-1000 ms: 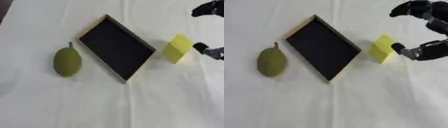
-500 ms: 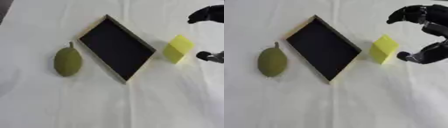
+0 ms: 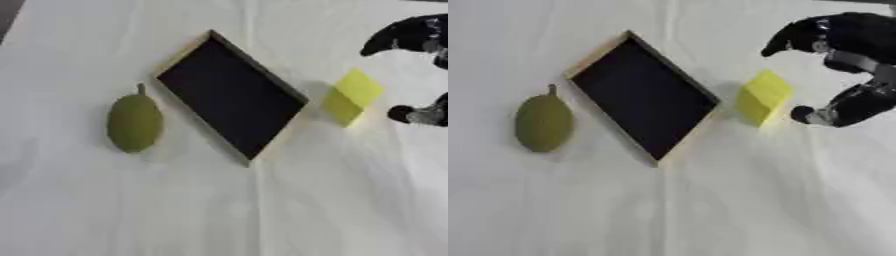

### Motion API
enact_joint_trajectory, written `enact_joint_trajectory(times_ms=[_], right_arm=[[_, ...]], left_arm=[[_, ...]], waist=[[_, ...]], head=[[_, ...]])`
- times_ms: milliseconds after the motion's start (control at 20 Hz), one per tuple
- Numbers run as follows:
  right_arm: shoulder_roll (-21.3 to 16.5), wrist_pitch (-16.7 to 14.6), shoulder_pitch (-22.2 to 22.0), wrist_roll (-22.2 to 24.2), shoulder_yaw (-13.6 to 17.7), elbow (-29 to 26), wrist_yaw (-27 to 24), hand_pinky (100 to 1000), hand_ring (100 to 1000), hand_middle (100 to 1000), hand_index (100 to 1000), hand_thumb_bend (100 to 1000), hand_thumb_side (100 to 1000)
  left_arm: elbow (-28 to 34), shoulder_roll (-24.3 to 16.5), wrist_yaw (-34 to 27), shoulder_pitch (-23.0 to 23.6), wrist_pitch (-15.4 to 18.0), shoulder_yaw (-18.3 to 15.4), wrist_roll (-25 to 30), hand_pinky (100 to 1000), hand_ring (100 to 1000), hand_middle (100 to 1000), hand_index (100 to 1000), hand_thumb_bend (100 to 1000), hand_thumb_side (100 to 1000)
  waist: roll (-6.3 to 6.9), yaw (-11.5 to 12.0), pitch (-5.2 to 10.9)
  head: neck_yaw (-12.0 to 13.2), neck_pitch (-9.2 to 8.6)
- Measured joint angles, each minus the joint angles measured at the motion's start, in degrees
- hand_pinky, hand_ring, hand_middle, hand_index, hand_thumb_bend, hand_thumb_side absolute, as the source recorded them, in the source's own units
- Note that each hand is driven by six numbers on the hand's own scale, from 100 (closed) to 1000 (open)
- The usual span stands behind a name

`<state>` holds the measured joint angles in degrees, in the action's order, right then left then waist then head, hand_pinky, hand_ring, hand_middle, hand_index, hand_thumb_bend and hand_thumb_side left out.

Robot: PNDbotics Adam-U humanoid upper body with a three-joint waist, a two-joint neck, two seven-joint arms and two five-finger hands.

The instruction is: Pick up objects on the table and place them in the box.

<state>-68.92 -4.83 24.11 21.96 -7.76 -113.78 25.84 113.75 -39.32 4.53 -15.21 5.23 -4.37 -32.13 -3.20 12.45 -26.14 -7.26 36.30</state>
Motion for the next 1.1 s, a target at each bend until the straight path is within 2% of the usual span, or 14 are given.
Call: enact_joint_trajectory(times_ms=[300,700,1100], right_arm=[[0.0,0.1,2.8,3.0,-2.1,0.0,1.3,886,920,875,897,474,100],[0.0,-0.6,4.6,7.0,-3.3,0.1,4.3,889,927,890,902,471,100],[0.7,-1.2,6.6,7.9,-4.2,3.2,5.3,885,922,882,900,454,100]], left_arm=[[0.0,0.0,-0.1,-0.1,0.0,0.0,0.1,852,884,893,1000,427,750],[0.0,0.0,-0.3,-0.3,0.1,0.3,0.3,851,884,893,1000,424,752],[0.0,0.0,-0.5,-0.3,0.2,0.4,0.4,851,885,894,1000,421,754]], waist=[[-0.3,0.3,0.0],[-0.7,0.6,-0.05],[-0.75,0.8,-0.39]], head=[[-0.4,0.0],[-0.6,0.0],[-1.0,0.0]])
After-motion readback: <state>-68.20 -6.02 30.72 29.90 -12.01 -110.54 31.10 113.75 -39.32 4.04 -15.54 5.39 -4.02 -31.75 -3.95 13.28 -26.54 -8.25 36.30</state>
